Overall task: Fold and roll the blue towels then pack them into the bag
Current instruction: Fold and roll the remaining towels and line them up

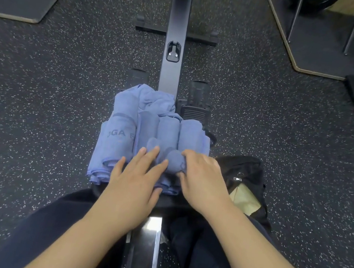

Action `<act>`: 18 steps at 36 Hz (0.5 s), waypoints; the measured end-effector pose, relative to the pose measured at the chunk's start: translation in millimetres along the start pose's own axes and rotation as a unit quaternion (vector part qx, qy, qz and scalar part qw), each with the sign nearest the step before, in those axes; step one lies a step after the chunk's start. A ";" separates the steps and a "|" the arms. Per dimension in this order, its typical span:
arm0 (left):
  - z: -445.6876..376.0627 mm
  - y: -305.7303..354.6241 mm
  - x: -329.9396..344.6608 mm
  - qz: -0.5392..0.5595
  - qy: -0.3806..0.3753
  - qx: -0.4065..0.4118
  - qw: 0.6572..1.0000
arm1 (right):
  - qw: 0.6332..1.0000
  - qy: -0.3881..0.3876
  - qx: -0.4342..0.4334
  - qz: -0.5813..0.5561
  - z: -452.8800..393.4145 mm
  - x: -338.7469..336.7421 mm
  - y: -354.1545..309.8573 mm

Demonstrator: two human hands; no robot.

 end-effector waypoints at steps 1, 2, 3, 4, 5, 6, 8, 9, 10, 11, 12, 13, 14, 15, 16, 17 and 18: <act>-1.0 -0.2 1.1 0.000 -0.002 0.001 1.000 | 1.000 -0.004 -0.004 0.000 -1.1 0.2 -0.2; -2.2 -0.4 1.6 0.002 -0.002 0.002 1.000 | 1.000 -0.009 -0.006 -0.006 -2.1 -0.3 -0.2; -3.9 -0.7 2.0 0.005 -0.001 0.002 1.000 | 1.000 -0.011 -0.007 -0.017 -3.2 -1.5 -0.3; -5.5 -0.6 1.8 0.009 0.002 0.002 1.000 | 1.000 -0.010 -0.008 -0.027 -4.3 -2.8 -0.2; -6.7 -0.6 1.6 0.014 0.005 0.000 1.000 | 0.999 -0.009 -0.008 -0.034 -5.2 -3.9 -0.2; -7.5 -0.7 1.9 0.022 0.007 -0.005 1.000 | 0.999 -0.010 -0.006 -0.036 -5.7 -5.3 -0.2; -7.4 -1.2 2.4 0.054 0.013 -0.016 0.998 | 0.999 -0.010 0.003 -0.040 -5.7 -7.0 1.2; -7.4 -0.9 1.7 0.085 0.014 -0.024 0.996 | 0.999 -0.010 0.009 -0.042 -5.7 -7.1 2.3; -7.6 -0.9 0.5 0.122 0.015 -0.034 0.992 | 0.999 -0.009 0.017 -0.045 -5.8 -8.1 3.0; -8.0 -0.8 -0.2 0.154 0.016 -0.046 0.987 | 0.999 -0.006 0.023 -0.049 -6.0 -8.4 3.5; -7.1 -0.8 0.4 0.182 0.009 -0.060 0.981 | 0.998 -0.003 0.029 -0.054 -6.3 -8.8 3.2; -6.0 -1.4 3.2 0.212 0.000 -0.075 0.974 | 0.998 -0.001 0.035 -0.060 -6.7 -8.3 2.6; -5.4 -2.1 6.6 0.239 -0.009 -0.090 0.967 | 0.997 -0.003 0.044 -0.063 -7.0 -7.8 1.7; -5.4 -3.2 10.1 0.264 -0.014 -0.100 0.959 | 0.996 -0.008 0.056 -0.066 -7.3 -6.6 1.2; -6.1 -3.6 12.7 0.286 -0.016 -0.105 0.952 | 0.995 -0.016 0.069 -0.072 -7.5 -5.8 0.6; -7.3 -4.0 15.0 0.302 -0.019 -0.107 0.947 | 0.993 -0.024 0.080 -0.081 -7.4 -4.5 0.4; -8.7 -4.2 17.2 0.314 -0.022 -0.108 0.943 | 0.991 -0.030 0.090 -0.095 -7.3 -4.1 0.1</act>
Point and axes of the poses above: each hand's wrist, its own z-axis away from the middle knuckle, its own x-axis out of the palm, y = z × x, the point moved 6 cm from there along -z, towards the middle knuckle, and after that the axes turned 5 degrees about x, right-handed, at the moved point
